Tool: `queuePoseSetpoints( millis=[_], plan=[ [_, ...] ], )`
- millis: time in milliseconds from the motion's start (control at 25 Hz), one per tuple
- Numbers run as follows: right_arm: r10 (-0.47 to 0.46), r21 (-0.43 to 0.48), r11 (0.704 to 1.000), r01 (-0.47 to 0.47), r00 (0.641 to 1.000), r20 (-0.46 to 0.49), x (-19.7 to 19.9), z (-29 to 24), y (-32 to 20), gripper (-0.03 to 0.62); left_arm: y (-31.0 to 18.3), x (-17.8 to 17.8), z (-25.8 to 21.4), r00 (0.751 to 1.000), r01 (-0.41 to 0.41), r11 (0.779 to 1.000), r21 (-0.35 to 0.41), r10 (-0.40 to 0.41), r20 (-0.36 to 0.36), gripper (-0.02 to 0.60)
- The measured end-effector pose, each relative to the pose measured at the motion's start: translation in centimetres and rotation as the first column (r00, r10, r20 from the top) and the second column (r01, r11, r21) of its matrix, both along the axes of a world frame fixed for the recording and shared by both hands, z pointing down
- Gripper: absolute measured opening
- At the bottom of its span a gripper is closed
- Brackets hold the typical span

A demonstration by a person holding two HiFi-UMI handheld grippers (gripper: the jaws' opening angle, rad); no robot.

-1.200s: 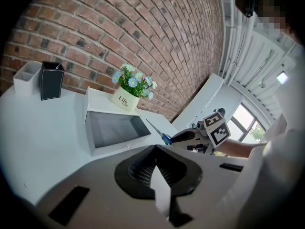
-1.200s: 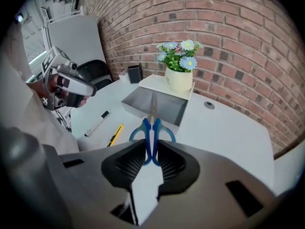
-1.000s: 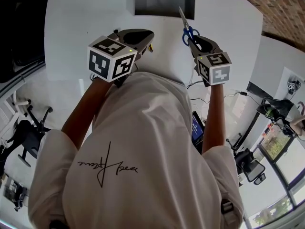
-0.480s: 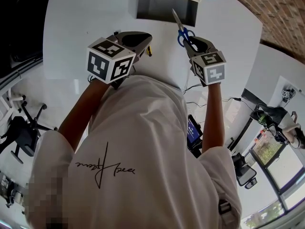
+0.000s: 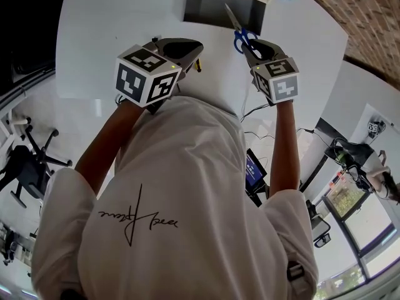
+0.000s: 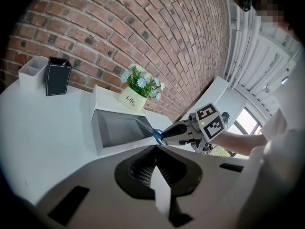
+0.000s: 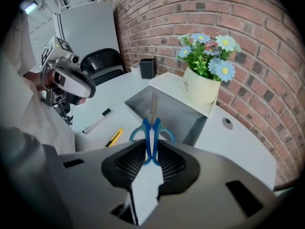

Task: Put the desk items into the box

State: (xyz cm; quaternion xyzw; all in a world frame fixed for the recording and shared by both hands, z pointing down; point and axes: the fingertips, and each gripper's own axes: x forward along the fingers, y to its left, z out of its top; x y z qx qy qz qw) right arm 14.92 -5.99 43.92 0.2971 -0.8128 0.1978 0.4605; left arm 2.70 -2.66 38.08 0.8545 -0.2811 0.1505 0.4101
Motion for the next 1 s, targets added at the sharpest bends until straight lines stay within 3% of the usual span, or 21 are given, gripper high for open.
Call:
queuePoseSetpoints(
  millis=[1000],
  plan=[
    [-0.103, -0.050, 0.994, 0.102, 0.995, -0.021, -2.4, 2.3, -3.0, 0.094, -0.5, -1.4, 1.7, 0.999, 0.039, 0.998, -0.041, -0.039, 0.013, 0.005]
  ],
)
